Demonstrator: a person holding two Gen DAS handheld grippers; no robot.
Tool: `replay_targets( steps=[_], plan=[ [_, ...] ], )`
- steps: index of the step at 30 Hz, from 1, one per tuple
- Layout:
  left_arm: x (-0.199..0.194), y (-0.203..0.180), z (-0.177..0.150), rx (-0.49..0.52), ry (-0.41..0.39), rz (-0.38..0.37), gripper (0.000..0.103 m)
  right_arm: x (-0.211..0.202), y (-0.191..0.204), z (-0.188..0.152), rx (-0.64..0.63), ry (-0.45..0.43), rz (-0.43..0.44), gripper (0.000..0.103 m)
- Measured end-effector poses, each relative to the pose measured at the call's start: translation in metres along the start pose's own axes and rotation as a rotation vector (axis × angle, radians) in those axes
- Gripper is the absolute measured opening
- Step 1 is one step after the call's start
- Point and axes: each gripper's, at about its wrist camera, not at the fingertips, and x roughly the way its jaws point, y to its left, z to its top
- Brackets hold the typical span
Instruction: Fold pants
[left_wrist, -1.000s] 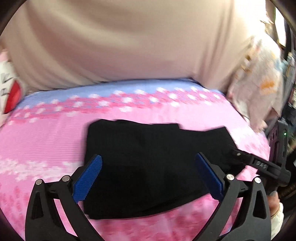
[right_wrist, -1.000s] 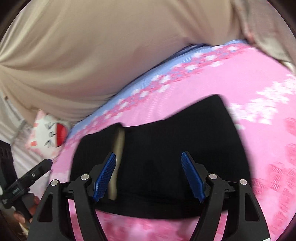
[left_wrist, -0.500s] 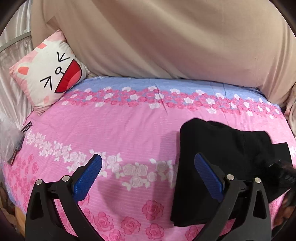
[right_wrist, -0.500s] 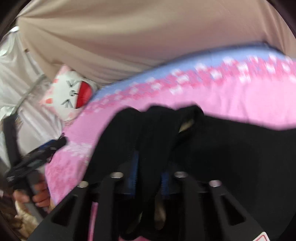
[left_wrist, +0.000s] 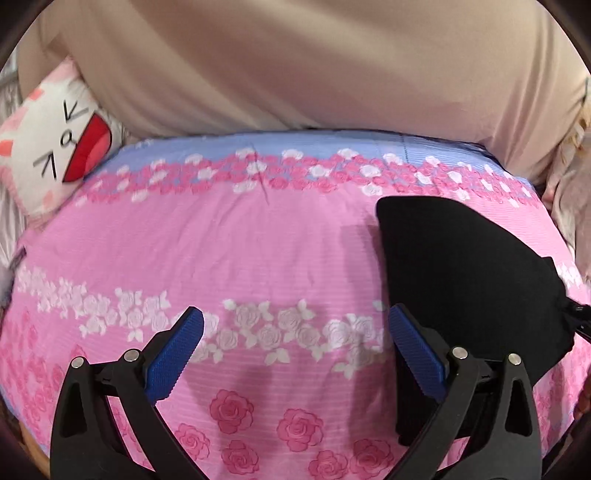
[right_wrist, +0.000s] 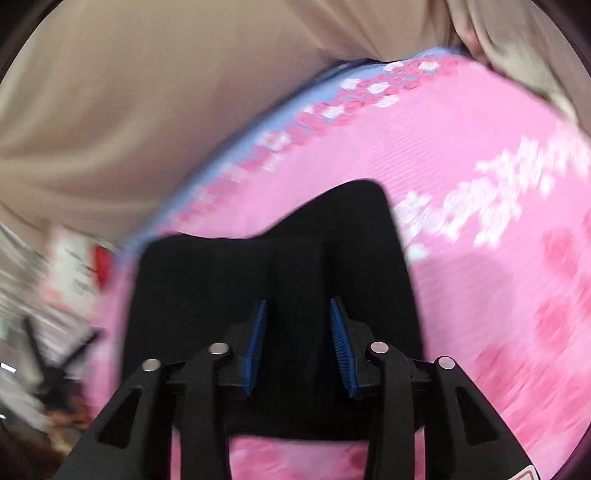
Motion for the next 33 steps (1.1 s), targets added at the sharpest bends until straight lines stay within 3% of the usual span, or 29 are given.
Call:
replay_targets(
  steps=[2, 4, 6, 7, 8, 10, 11, 12, 13, 14, 17, 18, 20, 23, 25, 26, 28, 29, 33],
  plan=[
    [-0.005, -0.004, 0.001, 0.019, -0.023, 0.018, 0.098, -0.017, 0.004, -0.008, -0.026, -0.053, 0.018, 0.068],
    [-0.007, -0.008, 0.002, 0.026, -0.026, -0.001, 0.098, -0.017, 0.006, -0.013, -0.041, -0.033, 0.047, 0.075],
    [-0.007, -0.014, 0.002, 0.031, -0.023, -0.020, 0.098, -0.003, 0.005, -0.015, -0.054, 0.014, 0.021, 0.075],
    [-0.007, -0.020, 0.001, 0.042, -0.022, -0.034, 0.098, 0.006, 0.006, -0.013, -0.068, 0.046, 0.004, 0.072],
    [-0.007, -0.026, 0.001, 0.054, -0.019, -0.043, 0.098, 0.015, 0.009, -0.009, -0.084, 0.070, -0.019, 0.053],
    [-0.010, -0.032, -0.001, 0.070, -0.016, -0.060, 0.098, 0.028, 0.028, -0.005, -0.124, 0.095, -0.051, 0.027],
    [-0.014, -0.033, -0.003, 0.080, -0.022, -0.070, 0.098, 0.028, 0.050, 0.000, -0.155, 0.094, 0.023, 0.019],
    [-0.018, -0.031, -0.005, 0.086, -0.033, -0.070, 0.098, 0.026, 0.071, 0.004, -0.187, 0.093, 0.097, 0.019],
    [-0.020, -0.029, -0.005, 0.085, -0.040, -0.058, 0.098, 0.023, 0.096, 0.008, -0.227, 0.098, 0.178, 0.009],
    [-0.022, -0.024, -0.006, 0.080, -0.046, -0.040, 0.098, 0.023, 0.135, 0.012, -0.294, 0.112, 0.278, 0.008],
    [-0.021, -0.002, -0.006, 0.026, -0.041, 0.006, 0.098, 0.039, 0.211, 0.009, -0.437, 0.188, 0.438, 0.014],
    [-0.018, 0.009, -0.006, -0.002, -0.031, 0.021, 0.098, 0.055, 0.233, -0.001, -0.498, 0.257, 0.469, 0.016],
    [-0.013, 0.020, -0.008, -0.016, -0.014, 0.031, 0.098, 0.076, 0.246, -0.020, -0.571, 0.319, 0.407, 0.034],
    [0.000, 0.019, -0.018, 0.036, 0.017, 0.067, 0.098, 0.067, 0.202, -0.028, -0.462, 0.277, 0.315, 0.042],
    [0.008, 0.013, -0.026, 0.063, 0.044, 0.047, 0.098, 0.044, 0.158, -0.022, -0.327, 0.231, 0.275, 0.043],
    [0.011, 0.010, -0.029, 0.073, 0.056, 0.033, 0.098, 0.031, 0.136, -0.027, -0.276, 0.205, 0.248, 0.049],
    [0.014, 0.003, -0.032, 0.081, 0.055, -0.001, 0.098, 0.005, 0.097, -0.037, -0.214, 0.148, 0.117, 0.061],
    [0.015, 0.002, -0.032, 0.082, 0.057, -0.012, 0.098, 0.000, 0.086, -0.042, -0.199, 0.154, 0.063, 0.062],
    [0.020, -0.007, -0.029, 0.079, 0.072, -0.060, 0.098, 0.017, 0.085, -0.063, -0.154, 0.202, 0.112, 0.062]
  ],
)
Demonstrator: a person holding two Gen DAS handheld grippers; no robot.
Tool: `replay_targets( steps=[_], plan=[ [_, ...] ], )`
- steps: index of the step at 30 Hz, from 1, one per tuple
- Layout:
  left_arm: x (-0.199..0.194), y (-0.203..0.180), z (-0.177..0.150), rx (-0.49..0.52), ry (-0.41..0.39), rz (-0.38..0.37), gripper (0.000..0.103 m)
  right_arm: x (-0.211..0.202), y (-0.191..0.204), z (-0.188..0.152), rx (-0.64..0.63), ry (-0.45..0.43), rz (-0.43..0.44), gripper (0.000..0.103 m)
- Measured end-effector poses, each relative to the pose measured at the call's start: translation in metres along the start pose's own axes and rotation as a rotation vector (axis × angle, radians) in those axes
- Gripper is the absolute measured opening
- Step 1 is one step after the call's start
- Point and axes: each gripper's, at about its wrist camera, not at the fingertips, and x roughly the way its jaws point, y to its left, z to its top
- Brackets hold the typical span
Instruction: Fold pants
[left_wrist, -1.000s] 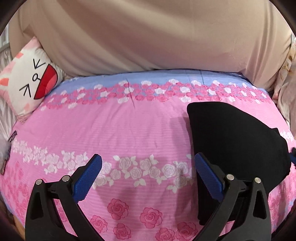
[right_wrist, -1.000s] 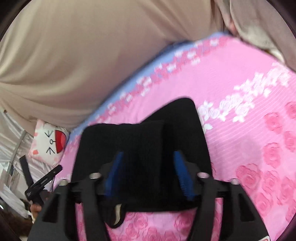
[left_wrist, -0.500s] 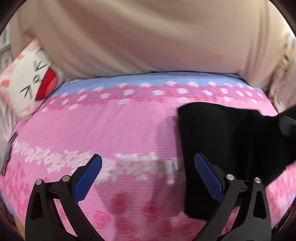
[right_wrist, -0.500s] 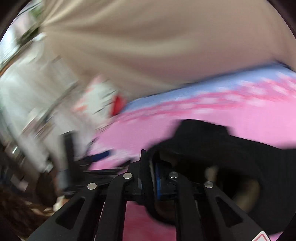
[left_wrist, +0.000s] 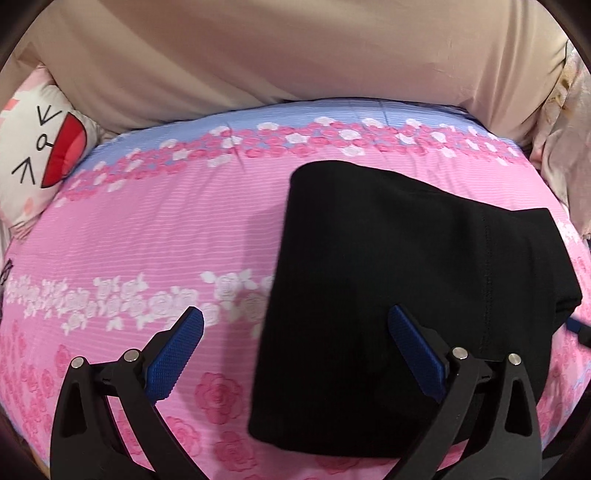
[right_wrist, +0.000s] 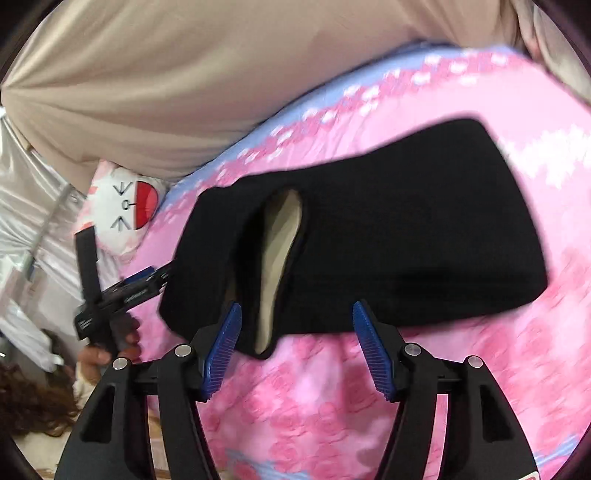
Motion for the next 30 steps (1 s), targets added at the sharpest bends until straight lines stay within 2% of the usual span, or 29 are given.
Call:
replay_targets(
  steps=[3, 6, 9, 10, 11, 12, 14, 15, 18, 21, 22, 24, 25, 27, 28, 29, 30],
  plan=[
    [-0.004, -0.001, -0.002, -0.001, 0.000, 0.022, 0.098, 0.035, 0.021, -0.006, -0.088, 0.035, -0.022, 0.062],
    [-0.012, 0.008, -0.006, -0.016, -0.007, 0.043, 0.098, 0.071, 0.029, -0.005, -0.110, 0.087, 0.006, 0.061],
    [-0.019, 0.024, -0.009, -0.064, -0.011, 0.065, 0.098, 0.075, 0.032, -0.005, -0.122, 0.076, 0.002, 0.063],
    [-0.018, 0.028, -0.010, -0.079, -0.010, 0.064, 0.098, 0.073, 0.032, -0.005, -0.119, 0.070, 0.003, 0.056],
    [-0.018, 0.029, -0.010, -0.088, -0.008, 0.063, 0.098, 0.074, 0.031, -0.006, -0.116, 0.072, 0.012, 0.027],
    [-0.015, 0.030, -0.010, -0.097, -0.002, 0.060, 0.098, 0.076, 0.030, -0.002, -0.098, 0.083, 0.048, 0.016],
    [-0.011, 0.026, -0.007, -0.094, 0.012, 0.056, 0.098, 0.071, 0.037, 0.000, -0.094, 0.065, 0.072, 0.013],
    [-0.012, 0.023, -0.005, -0.088, 0.011, 0.055, 0.098, 0.058, 0.045, 0.008, -0.126, 0.025, 0.074, 0.012],
    [-0.034, 0.011, 0.008, -0.057, -0.056, 0.011, 0.098, 0.010, 0.053, 0.039, -0.184, -0.080, 0.056, 0.012],
    [-0.048, -0.002, 0.015, -0.025, -0.116, -0.021, 0.098, -0.018, 0.018, 0.062, -0.157, -0.146, -0.084, 0.013],
    [-0.045, -0.006, 0.014, -0.021, -0.111, -0.020, 0.098, -0.017, -0.006, 0.065, -0.114, -0.130, -0.130, 0.016],
    [-0.032, -0.013, 0.010, -0.017, -0.068, -0.028, 0.098, 0.003, -0.061, 0.061, -0.025, -0.029, -0.233, 0.023],
    [-0.023, -0.016, 0.007, -0.017, -0.039, -0.030, 0.098, 0.009, -0.082, 0.055, 0.035, -0.013, -0.227, 0.028],
    [-0.011, -0.021, 0.001, -0.011, 0.008, -0.029, 0.098, -0.005, -0.108, 0.043, 0.183, -0.094, -0.039, 0.030],
    [-0.007, -0.023, -0.001, -0.006, 0.020, -0.024, 0.098, -0.012, -0.111, 0.041, 0.211, -0.103, -0.014, 0.036],
    [-0.007, -0.025, -0.001, 0.001, 0.020, -0.018, 0.098, -0.018, -0.110, 0.040, 0.216, -0.126, 0.004, 0.048],
    [-0.009, -0.026, 0.000, 0.007, 0.009, -0.011, 0.098, -0.027, -0.108, 0.038, 0.207, -0.160, 0.031, 0.055]
  ],
)
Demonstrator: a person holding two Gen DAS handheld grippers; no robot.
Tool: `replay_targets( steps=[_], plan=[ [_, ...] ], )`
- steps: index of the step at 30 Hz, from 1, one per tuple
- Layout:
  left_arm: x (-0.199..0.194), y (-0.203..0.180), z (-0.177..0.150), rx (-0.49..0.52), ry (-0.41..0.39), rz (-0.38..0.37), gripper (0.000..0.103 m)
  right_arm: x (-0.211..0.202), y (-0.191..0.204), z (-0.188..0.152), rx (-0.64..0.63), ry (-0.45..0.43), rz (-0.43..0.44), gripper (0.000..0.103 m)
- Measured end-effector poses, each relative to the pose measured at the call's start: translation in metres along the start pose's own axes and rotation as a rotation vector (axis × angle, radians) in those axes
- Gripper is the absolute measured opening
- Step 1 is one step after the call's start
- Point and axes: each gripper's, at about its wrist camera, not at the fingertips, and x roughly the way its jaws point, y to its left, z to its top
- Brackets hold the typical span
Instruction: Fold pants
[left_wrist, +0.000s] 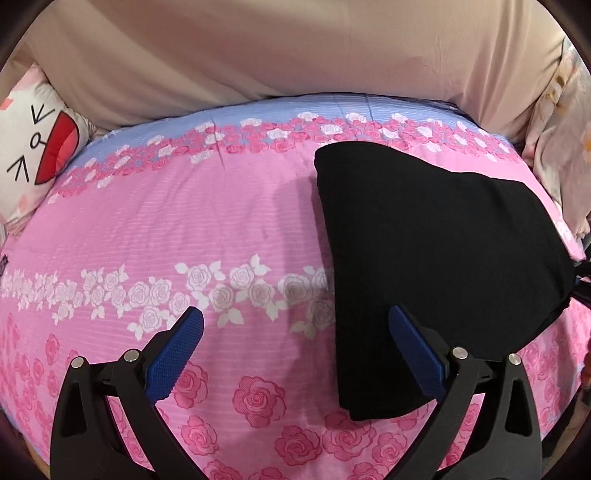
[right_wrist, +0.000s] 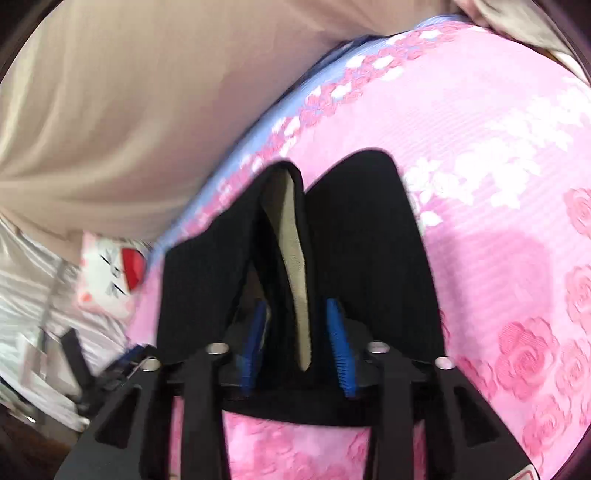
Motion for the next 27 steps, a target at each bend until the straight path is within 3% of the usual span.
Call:
replay_targets(
  steps=[1, 2, 4, 8, 10, 12, 13, 15, 17, 20, 22, 24, 25, 26, 27],
  plan=[
    [-0.001, 0.000, 0.001, 0.002, -0.009, 0.004, 0.098, -0.003, 0.003, 0.000, -0.005, -0.009, 0.022, 0.067],
    [-0.002, -0.002, 0.003, 0.004, -0.017, 0.007, 0.098, -0.004, 0.004, 0.001, -0.006, -0.007, 0.049, 0.072],
    [-0.002, -0.005, 0.006, 0.008, -0.019, 0.007, 0.098, 0.001, 0.006, 0.007, 0.000, 0.018, 0.091, 0.073],
    [-0.005, -0.015, 0.010, 0.021, -0.031, -0.002, 0.098, 0.003, 0.004, 0.015, -0.021, 0.001, 0.062, 0.073],
    [-0.005, -0.024, 0.010, 0.044, -0.031, -0.010, 0.098, 0.021, 0.006, 0.011, -0.037, 0.061, 0.018, 0.074],
    [-0.003, -0.034, 0.010, 0.066, -0.024, -0.022, 0.098, 0.030, 0.018, 0.005, -0.128, 0.047, -0.053, 0.074],
    [-0.002, -0.039, 0.010, 0.077, -0.023, -0.031, 0.098, 0.036, 0.029, 0.001, -0.180, 0.044, -0.075, 0.070],
    [-0.001, -0.048, 0.011, 0.091, -0.019, -0.044, 0.098, 0.041, 0.041, -0.001, -0.219, 0.039, -0.091, 0.018],
    [-0.002, -0.060, 0.014, 0.112, -0.015, -0.071, 0.098, 0.026, 0.049, 0.004, -0.217, 0.010, -0.041, 0.015],
    [-0.013, -0.079, 0.018, 0.153, -0.046, -0.114, 0.098, -0.015, 0.056, 0.015, -0.246, -0.062, -0.047, 0.015],
    [-0.012, -0.092, 0.018, 0.175, -0.053, -0.135, 0.098, -0.031, 0.038, 0.018, -0.246, -0.079, -0.159, 0.017],
    [-0.003, -0.104, 0.015, 0.187, -0.033, -0.156, 0.098, -0.016, 0.005, 0.015, -0.211, -0.008, -0.267, 0.023],
    [0.006, -0.111, 0.011, 0.190, -0.005, -0.162, 0.098, -0.008, -0.014, 0.012, -0.156, 0.016, -0.271, 0.037],
    [0.012, -0.116, 0.008, 0.190, 0.019, -0.164, 0.098, -0.011, -0.027, 0.006, -0.065, -0.020, -0.203, 0.047],
    [0.015, -0.119, 0.006, 0.189, 0.029, -0.160, 0.098, -0.017, -0.030, 0.004, -0.023, -0.038, -0.182, 0.048]
  ],
)
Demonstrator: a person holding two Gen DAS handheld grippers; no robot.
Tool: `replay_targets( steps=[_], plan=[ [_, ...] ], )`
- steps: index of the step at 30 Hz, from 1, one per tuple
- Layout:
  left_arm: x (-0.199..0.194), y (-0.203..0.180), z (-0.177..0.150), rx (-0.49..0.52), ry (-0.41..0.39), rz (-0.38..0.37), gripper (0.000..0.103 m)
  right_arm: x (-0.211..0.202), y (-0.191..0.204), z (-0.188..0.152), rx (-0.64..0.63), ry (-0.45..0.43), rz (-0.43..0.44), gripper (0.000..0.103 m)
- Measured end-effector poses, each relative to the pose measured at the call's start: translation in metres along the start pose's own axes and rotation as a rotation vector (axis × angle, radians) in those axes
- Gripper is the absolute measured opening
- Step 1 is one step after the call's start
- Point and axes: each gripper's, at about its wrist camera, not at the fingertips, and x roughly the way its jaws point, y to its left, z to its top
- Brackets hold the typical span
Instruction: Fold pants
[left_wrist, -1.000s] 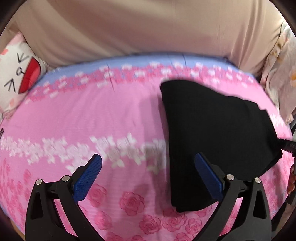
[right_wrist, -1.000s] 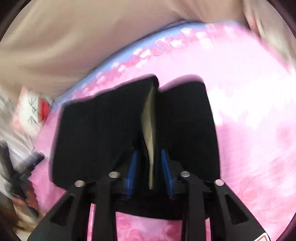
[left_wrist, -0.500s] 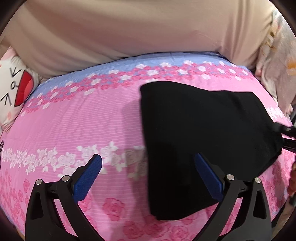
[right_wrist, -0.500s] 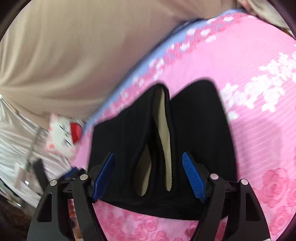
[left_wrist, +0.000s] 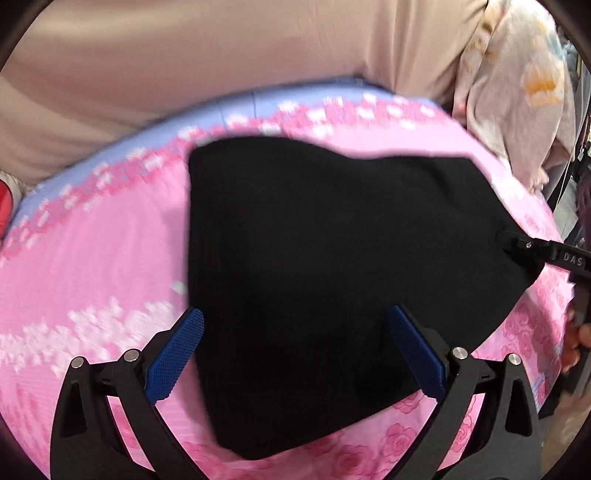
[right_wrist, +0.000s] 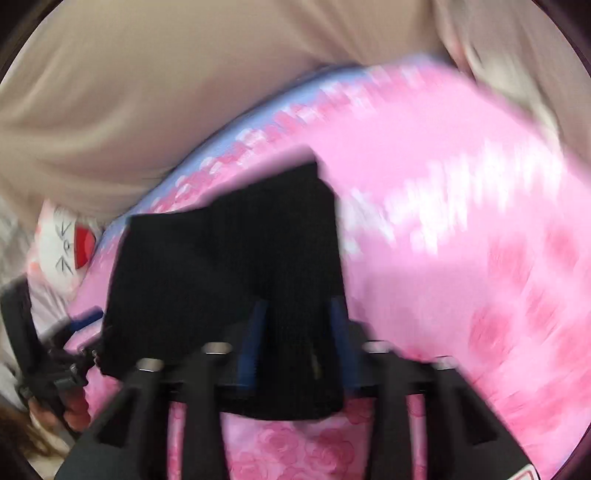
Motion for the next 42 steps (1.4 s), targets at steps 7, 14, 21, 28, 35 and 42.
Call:
replay_targets(
  steps=[7, 14, 21, 28, 35, 42],
  plan=[
    [-0.007, 0.007, -0.006, -0.060, -0.026, 0.003, 0.098, -0.050, 0.089, 0.005, -0.247, -0.200, -0.026, 0.030],
    [0.007, -0.001, -0.015, -0.013, -0.028, 0.075, 0.098, 0.081, 0.116, 0.043, -0.412, 0.082, -0.142, 0.014],
    [0.008, 0.001, -0.014, -0.029, -0.020, 0.059, 0.098, 0.054, 0.119, 0.060, -0.356, -0.032, -0.189, 0.018],
    [0.009, 0.003, -0.016, -0.017, -0.032, 0.043, 0.098, 0.027, 0.112, 0.025, -0.286, -0.100, -0.280, 0.014],
    [0.010, 0.008, -0.015, -0.005, -0.010, 0.014, 0.098, 0.032, 0.093, -0.007, -0.253, -0.094, -0.348, 0.012],
    [0.003, 0.011, -0.007, -0.042, 0.015, 0.022, 0.098, 0.026, 0.086, -0.022, -0.283, -0.079, -0.345, 0.030]
  ],
)
